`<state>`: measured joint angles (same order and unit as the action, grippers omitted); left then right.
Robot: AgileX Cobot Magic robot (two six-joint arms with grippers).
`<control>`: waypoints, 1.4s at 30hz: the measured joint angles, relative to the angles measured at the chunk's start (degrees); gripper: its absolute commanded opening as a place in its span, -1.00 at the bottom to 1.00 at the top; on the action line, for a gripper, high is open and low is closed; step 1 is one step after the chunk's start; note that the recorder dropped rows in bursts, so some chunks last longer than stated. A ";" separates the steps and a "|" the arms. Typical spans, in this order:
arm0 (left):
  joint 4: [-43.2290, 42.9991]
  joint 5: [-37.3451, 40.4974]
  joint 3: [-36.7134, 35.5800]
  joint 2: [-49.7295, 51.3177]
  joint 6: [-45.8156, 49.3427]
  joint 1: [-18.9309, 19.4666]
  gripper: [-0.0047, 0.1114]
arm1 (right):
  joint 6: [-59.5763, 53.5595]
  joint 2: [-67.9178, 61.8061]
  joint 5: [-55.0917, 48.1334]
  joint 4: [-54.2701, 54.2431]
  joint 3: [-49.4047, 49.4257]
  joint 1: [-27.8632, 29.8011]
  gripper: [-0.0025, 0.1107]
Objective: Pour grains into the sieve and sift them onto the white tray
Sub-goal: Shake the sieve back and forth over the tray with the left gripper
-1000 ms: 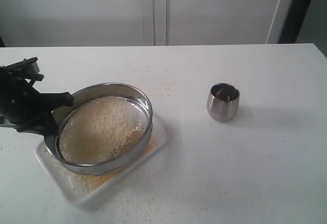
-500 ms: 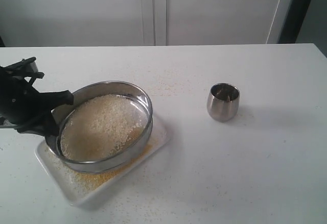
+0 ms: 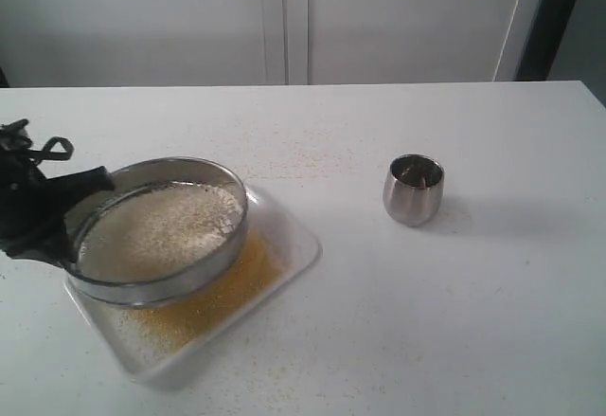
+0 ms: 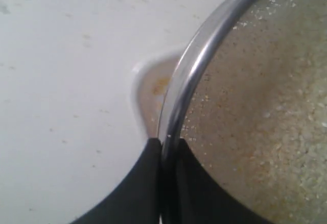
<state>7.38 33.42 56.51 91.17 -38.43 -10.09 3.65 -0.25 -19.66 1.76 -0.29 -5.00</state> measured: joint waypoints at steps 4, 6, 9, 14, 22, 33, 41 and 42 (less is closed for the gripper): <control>-1.71 -0.09 0.00 0.00 1.70 -2.91 -0.92 | 0.00 0.00 0.00 0.00 0.00 0.00 -0.96; -6.68 1.81 0.00 0.00 -5.45 -2.42 -0.92 | 0.00 0.00 0.00 0.00 0.00 0.00 -0.96; -6.97 2.56 0.00 0.00 -6.80 -1.83 -0.92 | 0.00 0.00 0.00 0.00 0.00 0.00 -0.96; -7.69 0.97 0.00 0.00 -3.88 -4.14 -0.92 | 0.00 0.00 0.00 0.00 0.00 0.00 -0.96; -3.71 -1.60 0.00 0.00 3.84 -5.82 -0.92 | 0.00 0.00 0.00 0.00 0.00 0.00 -0.96; 3.56 -3.19 0.00 0.00 13.90 -5.63 -0.92 | 0.00 0.00 0.00 -0.11 0.00 0.00 -0.96; 4.31 -0.92 0.00 0.00 12.85 -0.55 -0.92 | 0.00 0.00 0.00 -0.11 0.00 0.00 -0.96; 7.92 -2.72 -0.13 0.00 14.06 -0.67 -0.92 | 0.00 0.00 0.00 -0.11 0.00 0.00 -0.96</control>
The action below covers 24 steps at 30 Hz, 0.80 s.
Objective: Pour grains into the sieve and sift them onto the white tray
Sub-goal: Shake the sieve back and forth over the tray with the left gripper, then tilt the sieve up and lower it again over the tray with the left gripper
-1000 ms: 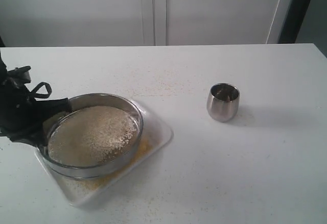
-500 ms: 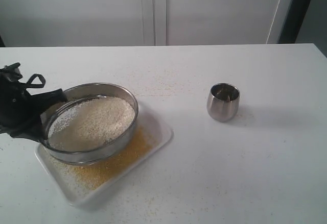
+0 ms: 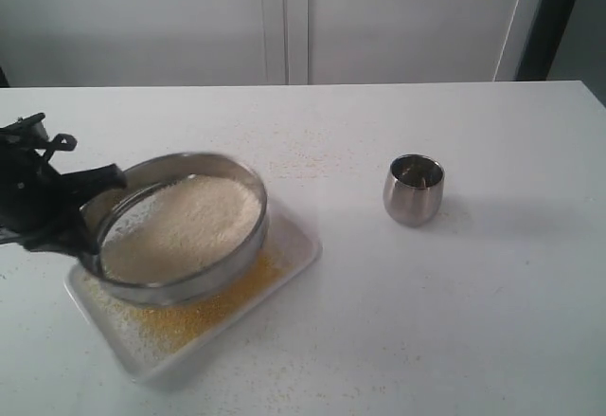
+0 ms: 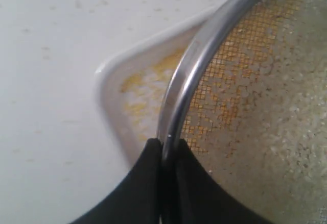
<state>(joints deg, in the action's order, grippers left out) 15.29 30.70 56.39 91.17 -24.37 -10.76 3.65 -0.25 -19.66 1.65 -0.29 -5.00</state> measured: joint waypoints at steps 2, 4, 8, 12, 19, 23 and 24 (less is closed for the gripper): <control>8.86 -5.01 0.00 0.00 4.53 -1.01 -0.92 | 0.00 0.00 0.00 0.00 0.00 0.00 -0.96; 18.40 -9.55 0.67 0.00 12.82 -1.92 -0.92 | 0.00 0.00 0.00 0.00 0.00 0.00 -0.96; 21.00 -9.12 0.02 0.00 19.22 -1.56 -0.92 | 0.00 0.00 0.00 0.00 0.00 0.00 -0.96; 18.80 -9.16 -4.20 0.19 15.38 0.73 -0.92 | 0.00 0.00 0.00 0.00 0.00 0.00 -0.96; 29.01 -10.34 -1.84 0.03 26.74 -0.06 -0.92 | 0.00 0.00 0.00 0.00 0.00 0.00 -0.96; 23.65 -10.03 -7.04 0.14 20.27 1.60 -0.92 | 0.00 0.00 0.00 0.00 0.00 0.00 -0.96; 23.65 -10.54 -8.17 0.24 19.21 1.91 -0.92 | 0.00 0.00 0.00 0.00 0.00 0.00 -0.96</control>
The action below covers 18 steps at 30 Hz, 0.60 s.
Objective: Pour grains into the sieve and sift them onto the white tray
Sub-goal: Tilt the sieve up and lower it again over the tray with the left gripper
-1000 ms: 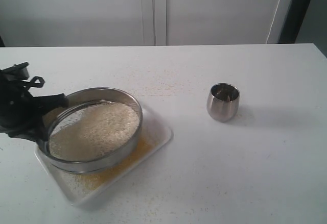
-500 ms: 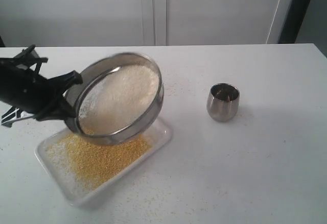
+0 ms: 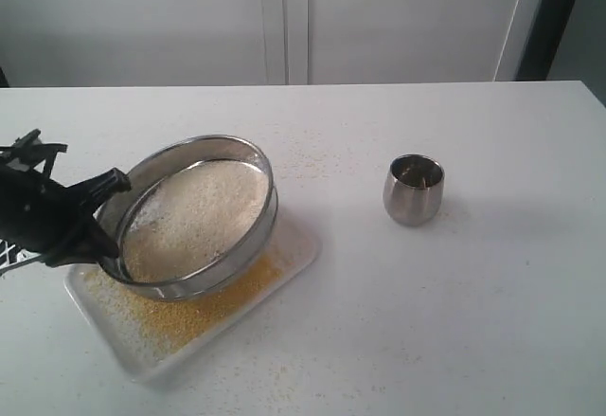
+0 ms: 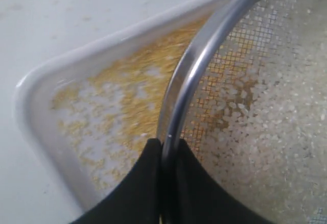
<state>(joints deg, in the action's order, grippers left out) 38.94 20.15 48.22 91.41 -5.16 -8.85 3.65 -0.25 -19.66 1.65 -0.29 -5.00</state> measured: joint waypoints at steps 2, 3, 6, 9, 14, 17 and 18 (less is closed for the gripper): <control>3.27 -1.23 -0.14 0.40 0.31 -0.11 -0.92 | 0.00 0.00 0.00 0.00 0.00 0.00 -0.96; 5.36 -1.35 0.47 0.40 1.78 -0.47 -0.92 | 0.00 0.00 0.00 0.00 0.00 0.00 -0.96; 9.27 -1.25 3.00 -0.05 8.66 -1.34 -0.92 | 0.00 0.00 0.00 0.00 0.00 0.00 -0.96; 5.49 -0.55 1.25 -0.58 5.16 -0.53 -0.92 | 0.00 0.00 0.00 0.00 0.00 0.00 -0.96; 4.28 -0.65 0.42 0.11 0.49 0.43 -0.92 | 0.00 0.00 0.00 0.00 0.00 0.00 -0.96; 5.18 0.33 5.85 -0.27 3.49 -1.39 -0.92 | 0.00 0.00 0.00 0.00 0.00 0.00 -0.96; 3.28 1.35 6.93 -0.67 1.93 -1.51 -0.92 | 0.00 0.00 0.00 0.00 0.00 0.00 -0.96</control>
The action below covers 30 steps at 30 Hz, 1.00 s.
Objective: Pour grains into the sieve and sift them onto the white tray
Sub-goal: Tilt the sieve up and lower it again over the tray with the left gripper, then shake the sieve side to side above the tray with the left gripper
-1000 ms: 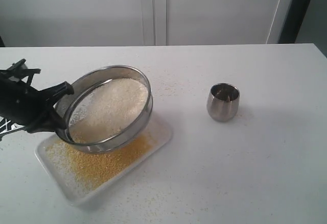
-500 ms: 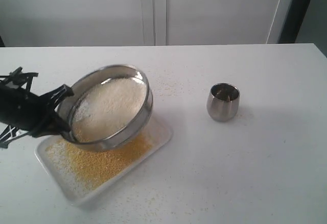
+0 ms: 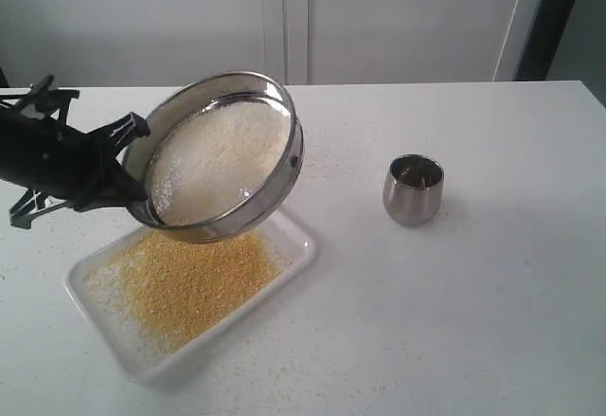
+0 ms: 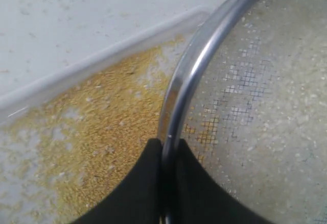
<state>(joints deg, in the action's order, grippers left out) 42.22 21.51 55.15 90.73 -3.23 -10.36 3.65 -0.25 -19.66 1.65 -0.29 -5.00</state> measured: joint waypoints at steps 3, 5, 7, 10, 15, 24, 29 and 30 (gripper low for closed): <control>-13.19 4.17 -0.15 -0.51 -12.65 0.91 -0.92 | 0.00 0.00 0.00 0.00 0.00 0.00 -0.96; -20.90 6.50 -1.15 -0.18 -21.91 1.73 -0.92 | 0.00 0.00 0.00 0.00 0.00 0.00 -0.96; -22.45 5.71 -1.11 0.44 -24.63 1.21 -0.92 | 0.00 0.00 0.00 0.00 0.00 0.00 -0.96; -20.88 3.07 2.26 0.49 -22.51 -2.79 -0.92 | 0.00 0.00 0.00 0.00 0.00 0.00 -0.96; -33.88 10.58 3.27 0.02 -35.03 -3.34 -0.92 | 0.00 0.00 0.00 0.00 0.00 0.00 -0.96; -33.45 6.19 2.71 0.41 -35.61 -7.32 -0.92 | 0.00 0.00 0.00 0.00 0.00 0.00 -0.96; -38.85 10.77 0.67 0.61 -41.39 -4.68 -0.92 | 0.00 0.00 0.00 0.00 0.00 0.00 -0.96; -37.56 9.32 0.54 0.61 -39.74 -4.83 -0.92 | 0.00 0.00 0.00 0.00 0.00 0.00 -0.96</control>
<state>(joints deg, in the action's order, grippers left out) 4.66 30.82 55.68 91.35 -42.98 -15.19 3.65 -0.25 -19.66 1.65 -0.29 -5.00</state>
